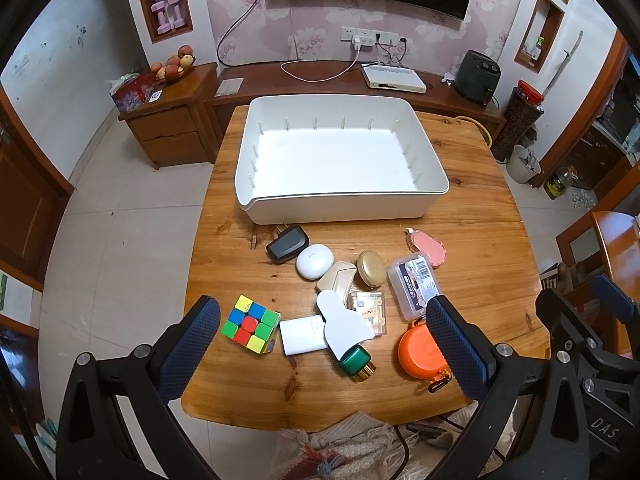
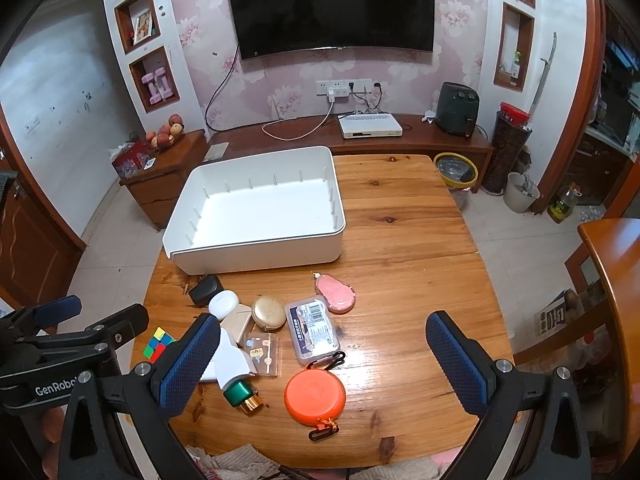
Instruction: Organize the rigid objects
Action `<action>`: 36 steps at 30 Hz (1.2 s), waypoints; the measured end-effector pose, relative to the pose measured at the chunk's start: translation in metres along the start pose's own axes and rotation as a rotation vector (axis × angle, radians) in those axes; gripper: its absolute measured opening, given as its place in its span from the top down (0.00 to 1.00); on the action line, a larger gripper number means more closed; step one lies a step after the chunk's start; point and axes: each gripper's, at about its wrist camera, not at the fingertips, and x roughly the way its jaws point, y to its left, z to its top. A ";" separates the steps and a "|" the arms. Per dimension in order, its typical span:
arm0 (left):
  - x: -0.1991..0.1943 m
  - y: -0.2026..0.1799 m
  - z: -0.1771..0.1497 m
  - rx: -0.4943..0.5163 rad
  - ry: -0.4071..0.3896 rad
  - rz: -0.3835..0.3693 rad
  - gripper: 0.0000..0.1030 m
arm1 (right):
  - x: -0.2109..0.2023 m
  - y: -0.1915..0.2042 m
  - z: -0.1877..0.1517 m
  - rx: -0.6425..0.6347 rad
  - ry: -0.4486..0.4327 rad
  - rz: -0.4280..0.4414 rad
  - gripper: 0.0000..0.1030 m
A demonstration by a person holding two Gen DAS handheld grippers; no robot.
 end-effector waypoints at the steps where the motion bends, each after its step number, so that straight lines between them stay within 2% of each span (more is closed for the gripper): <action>1: 0.000 0.001 0.001 0.002 0.001 -0.001 0.01 | 0.000 0.000 0.000 0.001 0.001 0.001 0.00; 21: 0.002 0.007 -0.002 -0.012 0.006 0.002 0.01 | 0.001 0.000 -0.006 -0.002 0.009 -0.002 0.00; 36: 0.005 0.001 -0.022 -0.034 -0.017 -0.009 0.01 | -0.001 0.002 -0.023 -0.050 0.008 -0.003 0.00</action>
